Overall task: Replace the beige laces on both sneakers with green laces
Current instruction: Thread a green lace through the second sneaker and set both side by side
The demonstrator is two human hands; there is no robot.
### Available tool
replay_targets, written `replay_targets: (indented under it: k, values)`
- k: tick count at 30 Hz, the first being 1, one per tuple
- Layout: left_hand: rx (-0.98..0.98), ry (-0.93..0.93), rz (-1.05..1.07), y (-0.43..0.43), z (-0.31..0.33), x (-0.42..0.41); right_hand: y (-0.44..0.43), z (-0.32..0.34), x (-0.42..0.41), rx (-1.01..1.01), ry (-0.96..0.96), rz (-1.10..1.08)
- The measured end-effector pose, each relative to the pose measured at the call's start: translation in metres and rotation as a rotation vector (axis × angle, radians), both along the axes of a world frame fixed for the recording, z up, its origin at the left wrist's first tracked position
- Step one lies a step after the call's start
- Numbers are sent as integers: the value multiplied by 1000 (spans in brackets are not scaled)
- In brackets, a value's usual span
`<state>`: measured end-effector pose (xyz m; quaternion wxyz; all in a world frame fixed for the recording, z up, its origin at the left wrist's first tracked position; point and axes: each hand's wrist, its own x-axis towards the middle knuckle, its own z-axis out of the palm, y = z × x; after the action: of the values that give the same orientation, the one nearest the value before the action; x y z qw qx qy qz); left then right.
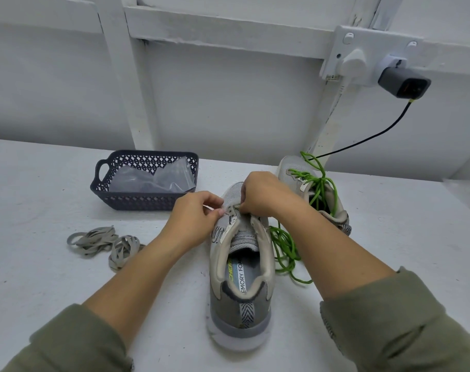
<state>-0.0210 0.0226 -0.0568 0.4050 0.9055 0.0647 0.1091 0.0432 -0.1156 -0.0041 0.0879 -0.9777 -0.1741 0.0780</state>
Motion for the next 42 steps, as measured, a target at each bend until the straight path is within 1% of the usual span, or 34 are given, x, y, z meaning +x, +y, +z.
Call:
replay_targets:
  k: [3, 7, 11, 16, 21, 24, 27, 29, 32, 34, 36, 39, 42]
  values:
    - [-25, -4, -3, 2, -2, 0, 0, -3, -2, 18, 25, 19]
    - [-91, 0, 1, 3, -5, 1, -8, -4, -9, 147, 71, 27]
    - [-138, 18, -9, 4, -6, 2, -15, -10, -14, 298, 113, -23]
    - [-152, 48, -28, 4, -10, 5, -10, -23, -14, 361, 67, -99]
    - [-187, 67, -79, 7, -13, 9, -9, -35, -13, 420, 60, -99]
    - [-169, 26, -86, 6, -16, 11, -8, -38, -11, 445, 51, -89]
    - [-97, -21, -79, 4, -14, 12, -12, -30, -10, 471, 51, -65]
    - [-81, -31, -97, 3, -9, 11, -15, -22, -8, 481, 97, -68]
    - [-60, -22, -118, 3, -3, 10, -22, -3, -8, 505, 250, -73]
    - [-26, -14, -130, 2, -1, 9, -31, 12, -10, 491, 258, -84]
    - [1, -6, -139, 2, 1, 10, -41, 24, -15, 446, 221, -62]
    - [38, 16, -154, 2, 5, 13, -51, 27, -28, 292, 193, -20]
    - [164, 3, -170, 0, 5, 16, -47, 19, -39, 213, 221, -55]
